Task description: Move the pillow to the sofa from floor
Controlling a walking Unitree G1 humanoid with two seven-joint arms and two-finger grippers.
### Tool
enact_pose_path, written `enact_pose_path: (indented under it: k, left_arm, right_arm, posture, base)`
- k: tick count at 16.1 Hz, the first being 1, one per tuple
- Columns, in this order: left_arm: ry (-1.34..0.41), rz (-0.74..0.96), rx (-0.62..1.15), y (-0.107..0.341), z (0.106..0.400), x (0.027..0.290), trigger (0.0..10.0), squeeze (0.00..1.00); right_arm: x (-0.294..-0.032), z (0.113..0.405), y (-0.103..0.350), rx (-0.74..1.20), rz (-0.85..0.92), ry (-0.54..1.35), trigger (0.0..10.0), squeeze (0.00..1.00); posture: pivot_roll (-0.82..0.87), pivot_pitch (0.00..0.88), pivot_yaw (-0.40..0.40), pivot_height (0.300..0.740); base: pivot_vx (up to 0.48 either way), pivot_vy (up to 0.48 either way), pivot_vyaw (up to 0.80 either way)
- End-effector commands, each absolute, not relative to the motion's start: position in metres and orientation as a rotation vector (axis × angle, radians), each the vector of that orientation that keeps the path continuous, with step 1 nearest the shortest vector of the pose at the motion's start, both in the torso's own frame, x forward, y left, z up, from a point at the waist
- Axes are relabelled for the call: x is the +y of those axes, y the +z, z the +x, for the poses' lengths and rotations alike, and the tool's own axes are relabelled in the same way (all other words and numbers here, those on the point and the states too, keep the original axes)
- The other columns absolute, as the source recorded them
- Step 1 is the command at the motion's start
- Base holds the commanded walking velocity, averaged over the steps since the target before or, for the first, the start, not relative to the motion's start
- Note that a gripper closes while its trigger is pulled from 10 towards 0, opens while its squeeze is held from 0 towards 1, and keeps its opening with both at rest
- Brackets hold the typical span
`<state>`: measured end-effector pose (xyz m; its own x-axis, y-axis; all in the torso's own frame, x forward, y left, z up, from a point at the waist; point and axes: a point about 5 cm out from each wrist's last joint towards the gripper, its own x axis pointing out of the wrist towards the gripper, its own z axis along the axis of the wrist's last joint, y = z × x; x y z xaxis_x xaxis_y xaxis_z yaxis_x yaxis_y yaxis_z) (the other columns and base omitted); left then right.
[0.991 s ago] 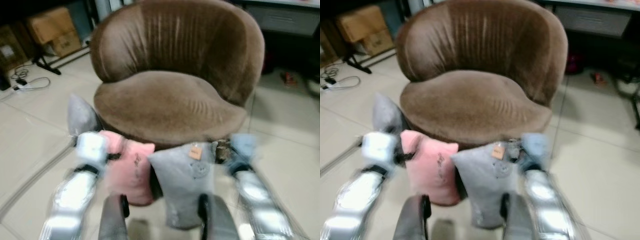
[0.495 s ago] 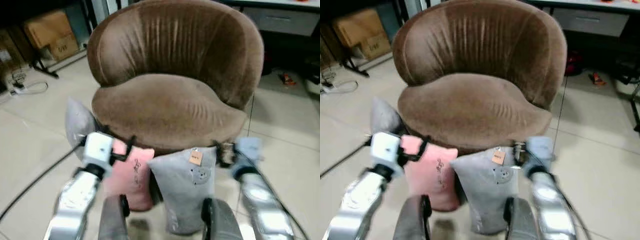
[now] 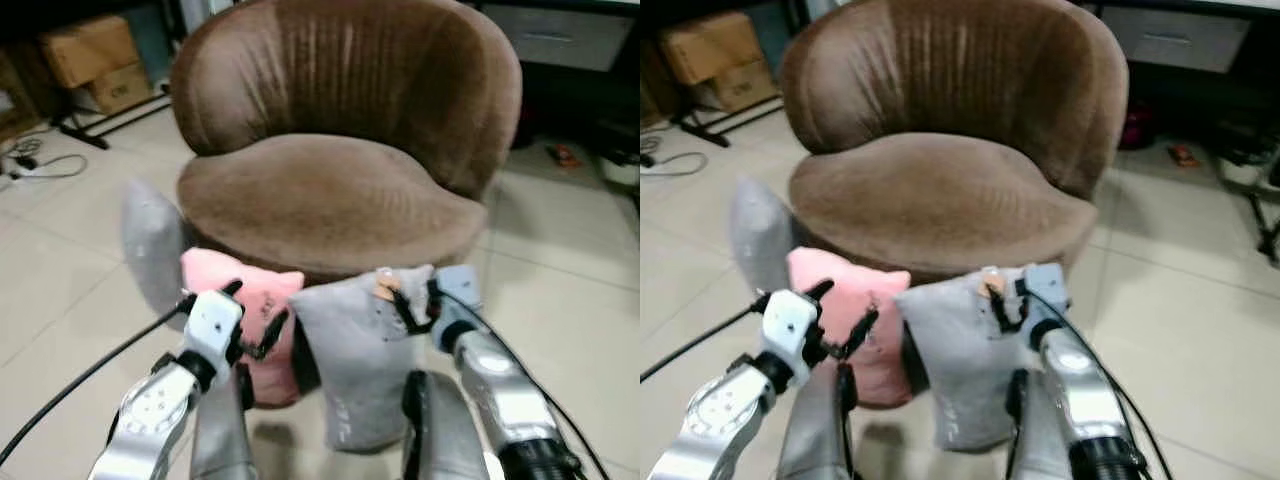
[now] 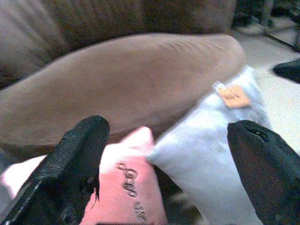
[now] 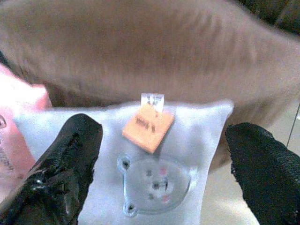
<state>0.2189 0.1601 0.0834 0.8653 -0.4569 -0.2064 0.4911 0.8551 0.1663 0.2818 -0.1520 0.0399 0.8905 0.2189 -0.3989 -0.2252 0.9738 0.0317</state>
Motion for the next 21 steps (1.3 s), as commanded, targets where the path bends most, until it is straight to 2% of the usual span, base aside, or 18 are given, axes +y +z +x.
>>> enact_pose_path:
  k: [1,4,5,6,10,15,16,17,18,21]
  left_arm:
    - [-0.536,0.245,0.164,0.088,0.215,0.163,10.0,0.00]
    - [-0.572,0.268,0.175,0.094,0.202,0.169,10.0,0.00]
    - [-0.592,0.271,0.177,0.100,0.195,0.172,10.0,0.00]
    - [-0.599,0.270,0.177,0.103,0.193,0.172,10.0,0.00]
    - [-0.665,0.257,0.170,0.123,0.178,0.166,10.0,0.00]
    - [-0.690,0.268,0.212,0.130,0.160,0.170,10.0,0.00]
    - [-0.691,0.266,0.230,0.131,0.154,0.170,10.0,0.00]
    - [-0.689,0.264,0.243,0.132,0.149,0.170,10.0,0.00]
    - [-0.685,0.261,0.252,0.133,0.146,0.171,10.0,0.00]
    - [-0.686,0.255,0.265,0.135,0.142,0.171,10.0,0.00]
  right_arm:
    - [-0.140,0.291,0.033,0.438,-0.019,0.261,10.0,1.00]
    - [-0.128,0.303,0.024,0.482,-0.026,0.232,10.0,1.00]
    - [-0.117,0.310,0.025,0.484,-0.009,0.234,10.0,0.46]
    - [-0.113,0.311,0.025,0.486,-0.016,0.238,10.0,0.00]
    - [-0.091,0.318,0.022,0.518,-0.060,0.196,10.0,0.00]
    - [-0.061,0.322,0.031,0.483,-0.068,0.181,10.0,0.00]
    - [-0.057,0.322,0.032,0.480,-0.067,0.163,9.1,0.00]
    - [-0.055,0.322,0.033,0.476,-0.059,0.151,2.1,0.00]
    - [-0.053,0.322,0.033,0.473,-0.057,0.151,0.0,0.00]
    - [-0.052,0.323,0.035,0.455,-0.075,0.144,0.0,0.00]
  posture:
    - [-0.03,0.000,0.001,0.466]
    - [0.01,0.058,0.000,0.466]
    - [0.04,0.110,0.000,0.466]
    - [0.05,0.135,0.002,0.466]
    - [0.09,0.246,-0.002,0.466]
    - [0.13,0.308,-0.008,0.466]
    - [0.14,0.323,-0.011,0.466]
    - [0.14,0.325,-0.013,0.466]
    - [0.14,0.325,-0.014,0.466]
    - [0.14,0.326,-0.014,0.466]
  base:
    - [0.000,0.000,0.00]
    - [0.000,0.000,0.00]
    - [0.000,0.000,0.00]
    - [0.000,0.000,0.00]
    - [0.000,0.000,0.00]
    - [0.000,0.000,0.00]
    - [0.000,0.000,0.00]
    - [0.000,0.000,0.00]
    - [0.000,0.000,0.00]
    - [0.000,0.000,0.00]
